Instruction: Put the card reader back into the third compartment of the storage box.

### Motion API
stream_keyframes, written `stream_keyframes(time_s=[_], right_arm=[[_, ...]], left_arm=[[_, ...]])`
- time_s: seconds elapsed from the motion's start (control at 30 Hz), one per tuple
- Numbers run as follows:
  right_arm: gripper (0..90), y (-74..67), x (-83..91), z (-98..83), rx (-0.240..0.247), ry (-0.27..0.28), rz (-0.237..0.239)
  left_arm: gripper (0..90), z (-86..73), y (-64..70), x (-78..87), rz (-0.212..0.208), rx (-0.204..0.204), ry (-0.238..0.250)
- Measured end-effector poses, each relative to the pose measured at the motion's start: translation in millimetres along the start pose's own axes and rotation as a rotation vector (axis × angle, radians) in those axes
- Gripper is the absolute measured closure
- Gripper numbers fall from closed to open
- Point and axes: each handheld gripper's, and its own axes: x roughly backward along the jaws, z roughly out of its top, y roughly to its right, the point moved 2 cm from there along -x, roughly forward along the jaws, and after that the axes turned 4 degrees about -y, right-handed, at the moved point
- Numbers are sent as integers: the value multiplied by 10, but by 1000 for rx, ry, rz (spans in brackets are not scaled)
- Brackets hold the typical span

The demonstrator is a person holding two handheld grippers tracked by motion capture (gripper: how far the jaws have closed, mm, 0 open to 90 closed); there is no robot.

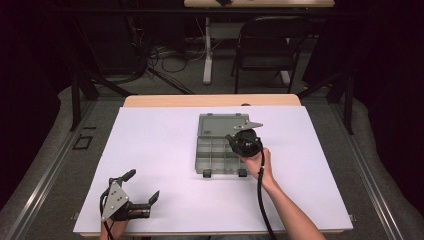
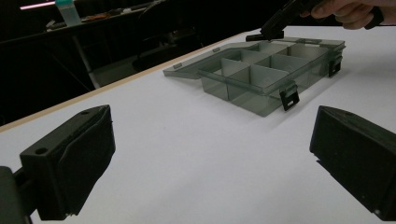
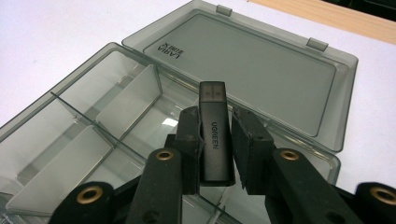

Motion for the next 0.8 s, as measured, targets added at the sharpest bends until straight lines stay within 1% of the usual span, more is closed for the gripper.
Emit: stream_keyframes(time_s=[0.03, 0.07, 0.1, 0.13, 0.2, 0.23, 0.27, 0.3, 0.33, 0.37, 0.4, 0.43, 0.5, 0.63, 0.7, 0.77, 0.8], right_arm=[[723, -3, -8, 0, -3, -3, 5], [614, 9, -8, 0, -4, -4, 22], [553, 16, 1, 0, -5, 0, 38], [553, 16, 1, 0, -5, 0, 38], [441, 37, 48, -4, 3, 7, 50], [441, 37, 48, -4, 3, 7, 50], [403, 44, 65, -7, 4, 6, 58], [336, 58, 104, -16, 4, 4, 74], [336, 58, 104, -16, 4, 4, 74], [297, 65, 120, -24, 11, 5, 82], [233, 70, 156, -46, 23, -4, 100], [233, 70, 156, -46, 23, -4, 100], [172, 74, 192, -74, 34, -11, 120], [96, 92, 282, -152, 59, -25, 155], [85, 94, 295, -170, 62, -26, 161], [48, 108, 344, -227, 80, -37, 172], [48, 108, 344, -227, 80, -37, 172]], left_arm=[[2, 0, 0, 0, 0, 0, 0], [2, 0, -1, 1, 0, 0, 0], [2, -1, -4, 3, 2, 1, 1], [2, -1, -4, 3, 2, 1, 1], [2, -2, -7, 4, 3, 3, 2], [2, -3, -8, 3, 2, 3, 2], [2, -2, -8, 3, 2, 1, 1], [2, 0, -3, 4, 0, 1, 2], [2, 0, -3, 4, 0, 1, 2], [2, 0, -2, 5, 0, 1, 1], [2, 0, -2, 6, 1, 1, 0], [2, 0, -2, 7, 1, 2, 1], [2, 0, -3, 7, 2, 2, 1], [2, 4, 6, 2, 0, 0, 3], [2, 4, 6, 3, 1, -2, 2], [2, 1, 1, 5, 1, 0, -1], [2, 1, 1, 5, 1, 0, -1]])
